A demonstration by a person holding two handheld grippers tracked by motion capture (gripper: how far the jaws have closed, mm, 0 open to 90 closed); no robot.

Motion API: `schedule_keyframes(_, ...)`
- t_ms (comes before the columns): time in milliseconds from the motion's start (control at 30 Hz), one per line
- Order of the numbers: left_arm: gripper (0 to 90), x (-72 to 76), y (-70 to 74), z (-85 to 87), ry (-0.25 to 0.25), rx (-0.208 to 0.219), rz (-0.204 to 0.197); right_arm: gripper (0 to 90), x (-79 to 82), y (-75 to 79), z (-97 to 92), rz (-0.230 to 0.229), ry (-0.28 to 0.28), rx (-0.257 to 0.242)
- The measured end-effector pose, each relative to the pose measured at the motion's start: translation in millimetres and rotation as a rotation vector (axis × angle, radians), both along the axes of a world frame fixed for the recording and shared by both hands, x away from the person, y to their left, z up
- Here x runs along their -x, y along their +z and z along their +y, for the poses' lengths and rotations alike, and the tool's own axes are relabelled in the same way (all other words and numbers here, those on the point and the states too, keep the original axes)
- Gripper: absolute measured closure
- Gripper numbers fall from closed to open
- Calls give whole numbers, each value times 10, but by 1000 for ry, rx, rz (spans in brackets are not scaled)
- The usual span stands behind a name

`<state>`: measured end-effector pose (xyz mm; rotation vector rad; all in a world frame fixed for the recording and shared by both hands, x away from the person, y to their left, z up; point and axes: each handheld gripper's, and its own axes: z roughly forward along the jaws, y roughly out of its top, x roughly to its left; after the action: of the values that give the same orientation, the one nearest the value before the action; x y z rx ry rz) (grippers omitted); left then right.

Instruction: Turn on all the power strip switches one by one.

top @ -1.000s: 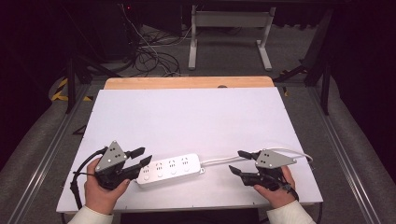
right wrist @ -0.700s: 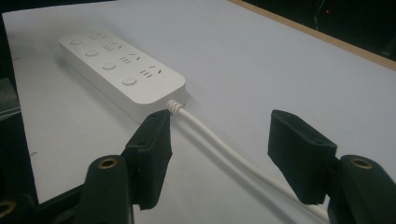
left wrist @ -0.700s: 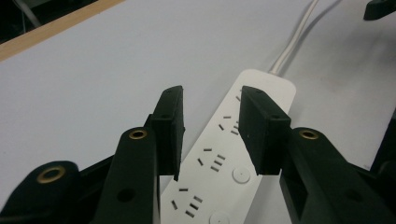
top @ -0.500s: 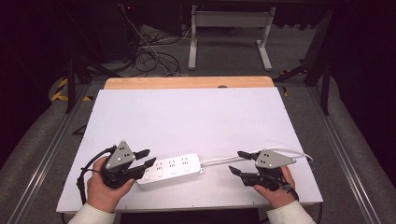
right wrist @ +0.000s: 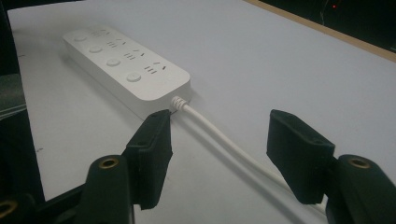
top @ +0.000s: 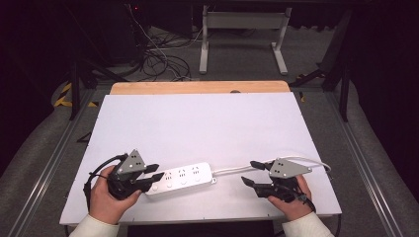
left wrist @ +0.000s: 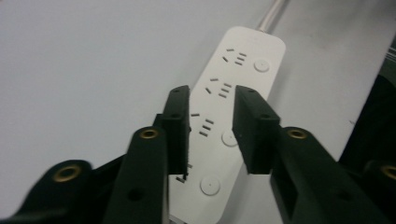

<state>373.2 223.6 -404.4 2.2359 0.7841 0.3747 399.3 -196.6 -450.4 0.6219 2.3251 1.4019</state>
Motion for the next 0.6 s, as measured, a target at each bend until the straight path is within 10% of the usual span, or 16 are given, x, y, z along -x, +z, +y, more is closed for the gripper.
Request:
schedule_keyframes(200, 768, -74, -53, 7, -36, -48, 107, 409, 3, 1, 3, 2, 3, -3)
schedule_keyframes(600, 881, -98, -150, -11, -17, -128, 161, 410, 5, 0, 6, 2, 6, 1)
